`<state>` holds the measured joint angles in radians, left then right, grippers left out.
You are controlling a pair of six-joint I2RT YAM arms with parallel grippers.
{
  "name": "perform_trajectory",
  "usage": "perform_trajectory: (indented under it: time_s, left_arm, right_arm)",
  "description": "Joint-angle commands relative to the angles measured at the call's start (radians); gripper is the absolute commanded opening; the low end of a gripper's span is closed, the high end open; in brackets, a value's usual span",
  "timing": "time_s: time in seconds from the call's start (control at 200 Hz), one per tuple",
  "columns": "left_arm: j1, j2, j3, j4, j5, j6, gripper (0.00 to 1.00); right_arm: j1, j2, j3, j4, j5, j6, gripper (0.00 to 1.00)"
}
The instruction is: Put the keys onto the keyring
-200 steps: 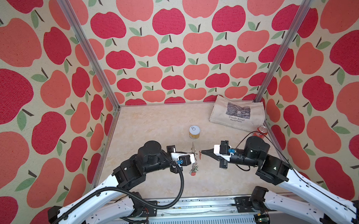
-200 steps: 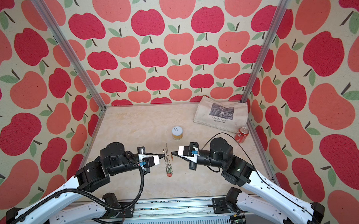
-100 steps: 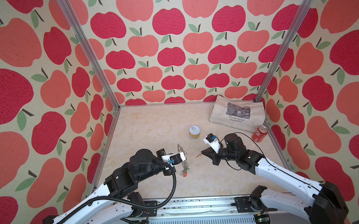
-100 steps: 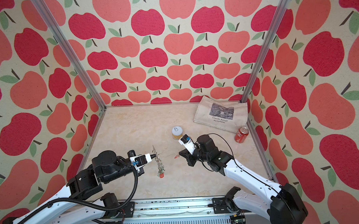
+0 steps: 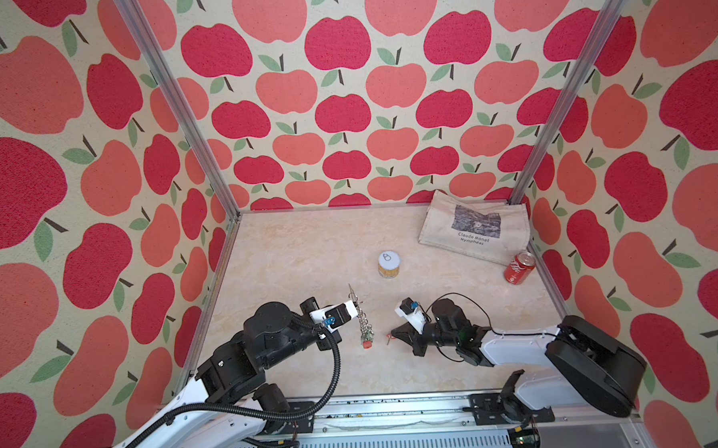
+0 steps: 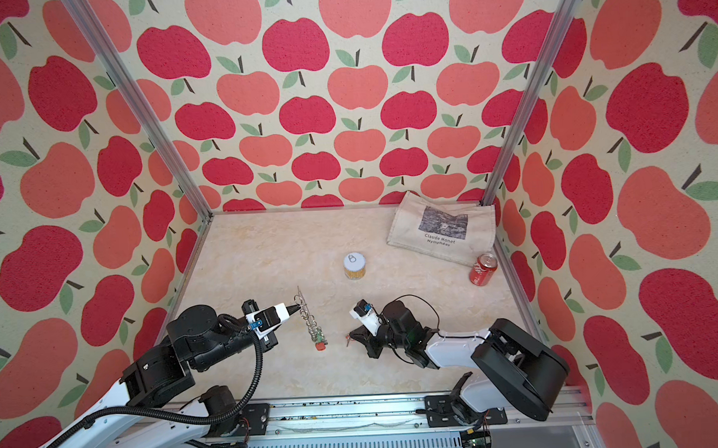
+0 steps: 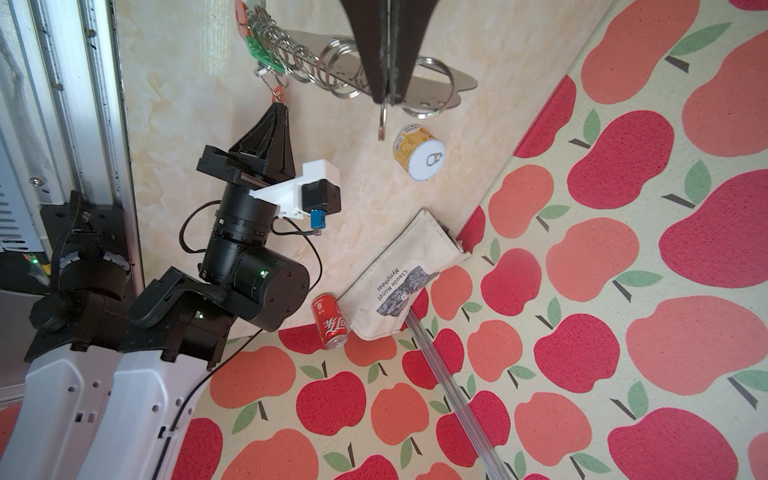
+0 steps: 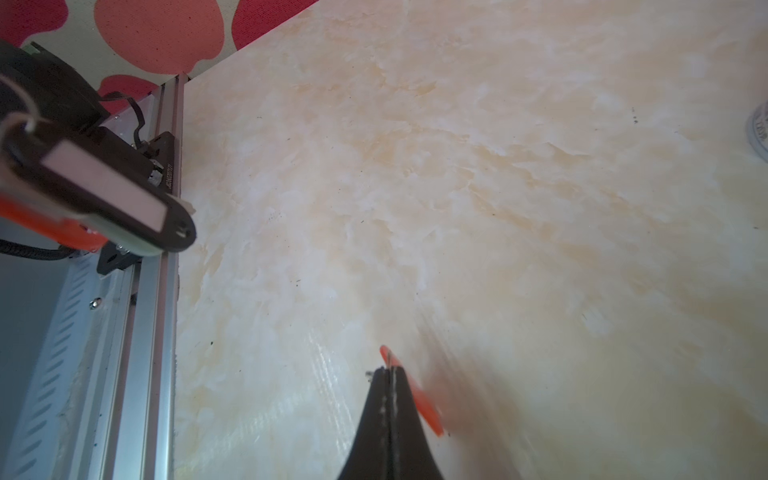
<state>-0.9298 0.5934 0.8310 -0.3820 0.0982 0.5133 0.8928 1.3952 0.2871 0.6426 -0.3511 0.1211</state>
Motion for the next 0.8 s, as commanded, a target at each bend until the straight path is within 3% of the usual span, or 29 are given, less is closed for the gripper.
perform_trajectory:
  time_s: [0.0, 0.23, 0.38, 0.495, 0.645, 0.795]
  left_arm:
    - [0.014, -0.014, -0.003, -0.014, 0.023, -0.02, 0.0]
    - [0.025, -0.002, -0.003, -0.017, 0.033, -0.025, 0.0]
    - [0.029, -0.001, -0.009, -0.01, 0.043, -0.031, 0.0]
    - [0.03, -0.006, -0.015, -0.008, 0.043, -0.034, 0.0]
    - [0.031, -0.016, -0.016, -0.013, 0.043, -0.036, 0.0]
    - [0.032, -0.024, -0.02, -0.019, 0.044, -0.038, 0.0]
  right_arm:
    - [0.043, 0.027, -0.034, 0.136, 0.068, 0.001, 0.0]
    - [0.116, 0.008, -0.046, 0.018, 0.145, 0.057, 0.01]
    - [0.123, -0.029, -0.045, -0.081, 0.167, 0.095, 0.13]
    - [0.127, -0.055, -0.045, -0.147, 0.171, 0.134, 0.27]
    - [0.129, -0.174, -0.061, -0.221, 0.223, 0.167, 0.41]
    - [0.129, -0.262, -0.063, -0.319, 0.235, 0.163, 0.44]
